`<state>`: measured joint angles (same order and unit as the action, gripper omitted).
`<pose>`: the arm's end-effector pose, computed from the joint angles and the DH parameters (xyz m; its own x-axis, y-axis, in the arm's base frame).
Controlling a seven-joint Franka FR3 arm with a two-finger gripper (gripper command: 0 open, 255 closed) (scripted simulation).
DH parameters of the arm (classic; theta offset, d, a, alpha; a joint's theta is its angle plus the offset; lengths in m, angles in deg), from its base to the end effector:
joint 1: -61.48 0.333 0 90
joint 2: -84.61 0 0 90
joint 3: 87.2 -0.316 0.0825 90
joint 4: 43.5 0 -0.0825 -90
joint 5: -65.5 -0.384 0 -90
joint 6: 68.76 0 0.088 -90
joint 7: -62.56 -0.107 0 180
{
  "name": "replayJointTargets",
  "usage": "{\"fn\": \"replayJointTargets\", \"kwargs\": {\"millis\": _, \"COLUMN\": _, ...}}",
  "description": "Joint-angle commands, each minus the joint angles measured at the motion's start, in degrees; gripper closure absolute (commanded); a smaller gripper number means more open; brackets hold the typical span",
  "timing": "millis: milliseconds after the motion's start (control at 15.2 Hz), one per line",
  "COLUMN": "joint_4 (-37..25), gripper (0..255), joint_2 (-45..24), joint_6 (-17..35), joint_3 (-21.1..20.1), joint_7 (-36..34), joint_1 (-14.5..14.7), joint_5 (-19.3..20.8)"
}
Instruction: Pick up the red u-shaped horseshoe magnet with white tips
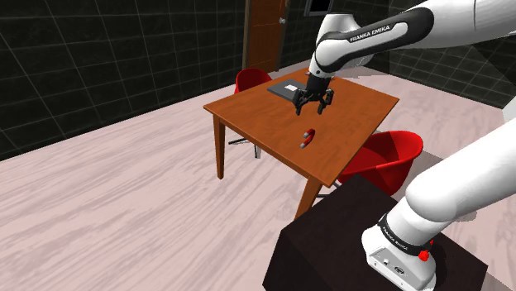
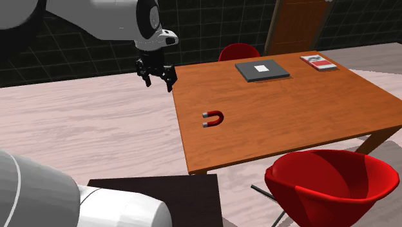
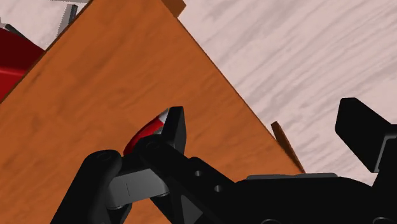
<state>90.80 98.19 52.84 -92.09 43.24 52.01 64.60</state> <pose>0.4666 -0.0359 0.4282 0.9099 -0.4145 0.0160 -0.4146 -0.9100 0.0013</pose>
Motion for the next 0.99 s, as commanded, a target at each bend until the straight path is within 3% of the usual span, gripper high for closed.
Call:
{"fn": "replayJointTargets", "kwargs": {"millis": 0, "joint_4": -1.61, "gripper": 0, "joint_2": -3.95, "joint_6": 2.26, "joint_3": 0.28, "joint_7": -3.11, "joint_1": -1.1, "joint_5": 0.39}}
{"fn": "replayJointTargets", "kwargs": {"millis": 924, "joint_4": -15.42, "gripper": 0, "joint_2": -29.7, "joint_6": 13.54, "joint_3": 5.73, "joint_7": -21.03, "joint_1": -6.44, "joint_5": 0.57}}
